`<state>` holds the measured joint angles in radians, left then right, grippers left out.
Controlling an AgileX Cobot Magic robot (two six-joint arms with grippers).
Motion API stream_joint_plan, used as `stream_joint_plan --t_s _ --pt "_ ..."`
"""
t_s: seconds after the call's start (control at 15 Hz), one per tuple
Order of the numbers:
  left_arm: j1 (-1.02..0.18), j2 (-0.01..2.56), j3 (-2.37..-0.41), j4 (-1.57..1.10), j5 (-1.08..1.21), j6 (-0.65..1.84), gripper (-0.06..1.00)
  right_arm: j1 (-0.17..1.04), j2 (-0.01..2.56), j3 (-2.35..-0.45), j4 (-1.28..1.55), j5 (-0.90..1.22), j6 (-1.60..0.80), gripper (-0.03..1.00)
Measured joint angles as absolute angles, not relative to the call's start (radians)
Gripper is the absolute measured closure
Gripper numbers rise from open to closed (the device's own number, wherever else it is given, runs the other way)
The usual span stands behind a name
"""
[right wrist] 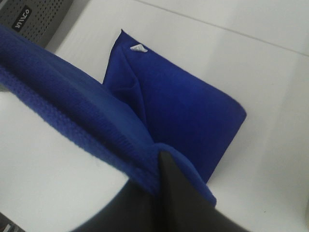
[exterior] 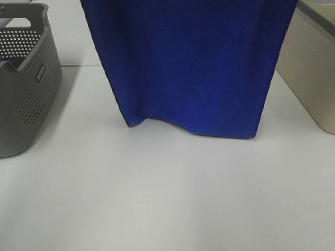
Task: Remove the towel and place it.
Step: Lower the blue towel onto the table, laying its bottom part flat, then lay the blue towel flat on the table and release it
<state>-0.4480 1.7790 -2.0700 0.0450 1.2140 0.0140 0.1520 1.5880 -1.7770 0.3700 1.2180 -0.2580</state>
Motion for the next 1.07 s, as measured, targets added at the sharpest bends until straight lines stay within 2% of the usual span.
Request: stream_joint_plan --t_s 0.13,0.67,1.07 --pt "-0.448 1.721 -1.945 0.041 1.21 -0.07 0.94 0.158 1.557 -1.696 0.391 1.216 -0.253 0.95" --pt "-0.454 1.452 -1.474 -0.12 1.191 -0.095 0.94 0.159 1.337 -1.356 0.453 1.215 -0.251 0.95" --pt "-0.456 1.183 -1.24 -0.252 1.178 -0.113 0.94 0.16 1.126 -1.125 0.51 1.215 -0.26 0.95"
